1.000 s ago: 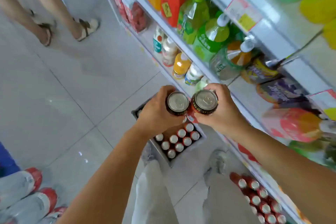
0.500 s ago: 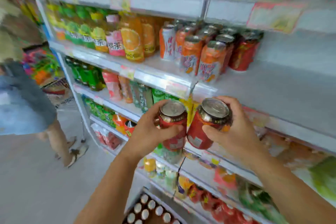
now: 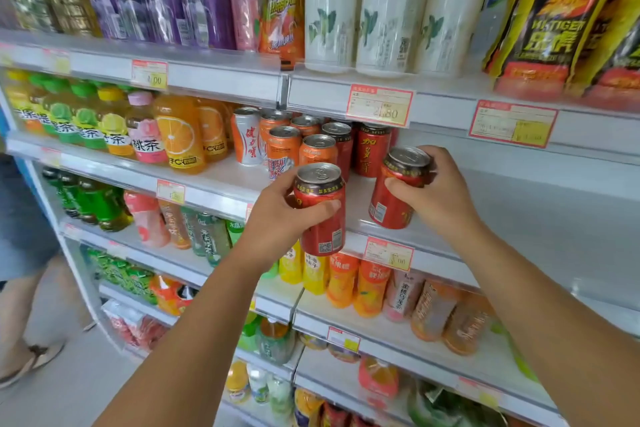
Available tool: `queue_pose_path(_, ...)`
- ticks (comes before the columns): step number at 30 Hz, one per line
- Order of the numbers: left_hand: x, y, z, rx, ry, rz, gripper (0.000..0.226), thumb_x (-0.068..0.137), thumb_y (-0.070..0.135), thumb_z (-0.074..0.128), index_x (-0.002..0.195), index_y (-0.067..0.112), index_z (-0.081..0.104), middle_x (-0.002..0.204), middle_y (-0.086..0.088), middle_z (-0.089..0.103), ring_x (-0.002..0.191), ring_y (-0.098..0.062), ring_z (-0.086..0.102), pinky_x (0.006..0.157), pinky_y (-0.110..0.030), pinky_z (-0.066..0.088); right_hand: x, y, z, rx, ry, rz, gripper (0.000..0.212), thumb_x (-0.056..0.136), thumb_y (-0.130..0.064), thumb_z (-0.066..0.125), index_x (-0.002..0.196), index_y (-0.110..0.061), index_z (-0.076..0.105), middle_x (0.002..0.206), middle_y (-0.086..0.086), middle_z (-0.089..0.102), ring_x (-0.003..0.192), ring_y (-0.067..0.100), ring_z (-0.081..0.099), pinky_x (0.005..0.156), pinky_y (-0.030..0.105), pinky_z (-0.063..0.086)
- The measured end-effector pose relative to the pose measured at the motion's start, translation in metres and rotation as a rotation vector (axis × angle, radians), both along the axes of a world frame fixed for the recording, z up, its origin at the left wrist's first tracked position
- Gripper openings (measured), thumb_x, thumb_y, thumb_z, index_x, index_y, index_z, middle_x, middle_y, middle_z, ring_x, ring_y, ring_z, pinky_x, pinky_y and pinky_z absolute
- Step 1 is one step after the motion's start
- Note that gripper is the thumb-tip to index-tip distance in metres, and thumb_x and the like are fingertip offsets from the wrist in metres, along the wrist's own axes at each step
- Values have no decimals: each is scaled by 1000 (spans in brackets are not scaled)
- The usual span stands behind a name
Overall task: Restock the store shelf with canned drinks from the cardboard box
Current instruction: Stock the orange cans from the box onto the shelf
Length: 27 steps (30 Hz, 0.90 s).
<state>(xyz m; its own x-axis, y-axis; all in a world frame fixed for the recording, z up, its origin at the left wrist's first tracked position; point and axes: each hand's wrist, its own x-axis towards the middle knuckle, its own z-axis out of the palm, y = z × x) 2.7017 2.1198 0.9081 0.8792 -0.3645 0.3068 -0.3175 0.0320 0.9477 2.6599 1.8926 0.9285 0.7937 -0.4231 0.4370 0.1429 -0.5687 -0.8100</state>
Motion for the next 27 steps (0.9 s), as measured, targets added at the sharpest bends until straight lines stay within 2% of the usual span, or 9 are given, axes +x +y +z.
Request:
queue_pose_path(4, 5, 4, -2, -6, 39, 32, 44, 77, 9, 80, 111, 32, 65, 98, 10, 75, 92, -7, 70, 77, -19, 55, 25, -4, -5, -10, 33, -49, 60, 66, -36, 79, 119, -28, 52, 120, -5, 56, 108, 13, 57, 93, 37, 50)
queue_pose_path(8, 12, 7, -3, 5, 59, 64, 46, 77, 12, 79, 117, 30, 64, 98, 11, 75, 92, -5, 69, 74, -17, 54, 41, -2, -15, -20, 71, -58, 71, 64, -45, 81, 125, -27, 49, 123, -3, 51, 111, 13, 55, 97, 38, 48)
queue_pose_path(11, 17, 7, -3, 10, 65, 69, 48, 77, 15, 80, 120, 30, 63, 101, 11, 74, 93, -4, 69, 75, -18, 52, 44, -1, -16, 5, 145, -11, 86, 67, -37, 84, 137, -27, 36, 129, -2, 40, 113, 12, 48, 99, 33, 43)
queue_pose_path(13, 19, 7, -4, 15, 67, 54, 49, 77, 16, 80, 121, 31, 63, 101, 12, 74, 93, -3, 69, 75, -18, 52, 41, -5, -16, -1, 241, 77, 94, 69, -26, 83, 144, -30, 25, 129, -4, 39, 113, 12, 47, 98, 32, 41)
queue_pose_path(16, 22, 6, -3, 14, 63, 42, 49, 77, 16, 80, 120, 32, 63, 101, 13, 74, 93, -3, 69, 75, -17, 53, 39, -11, -19, -14, 273, 96, 87, 74, -15, 79, 144, -26, 28, 123, -4, 53, 109, 15, 55, 91, 31, 43)
queue_pose_path(21, 29, 9, -1, 9, 56, 33, 47, 77, 13, 80, 118, 32, 64, 102, 11, 74, 95, -5, 69, 77, -18, 54, 65, -3, -25, -46, 203, 0, 81, 69, -23, 86, 133, -14, 37, 123, 2, 58, 106, 20, 59, 90, 33, 47)
queue_pose_path(25, 33, 13, -2, -13, 54, 49, 49, 77, 12, 80, 119, 30, 63, 103, 10, 74, 94, -3, 69, 74, -16, 54, 88, 0, -26, -56, 179, -13, 81, 67, -25, 87, 129, -14, 35, 126, 3, 59, 110, 22, 59, 92, 34, 47)
queue_pose_path(27, 36, 15, -3, -18, 54, 54, 51, 76, 12, 80, 121, 30, 63, 105, 9, 74, 96, -4, 69, 78, -18, 55, 96, -1, -28, -68, 173, -26, 83, 67, -26, 87, 129, -14, 35, 129, 5, 58, 112, 23, 59, 94, 36, 48)
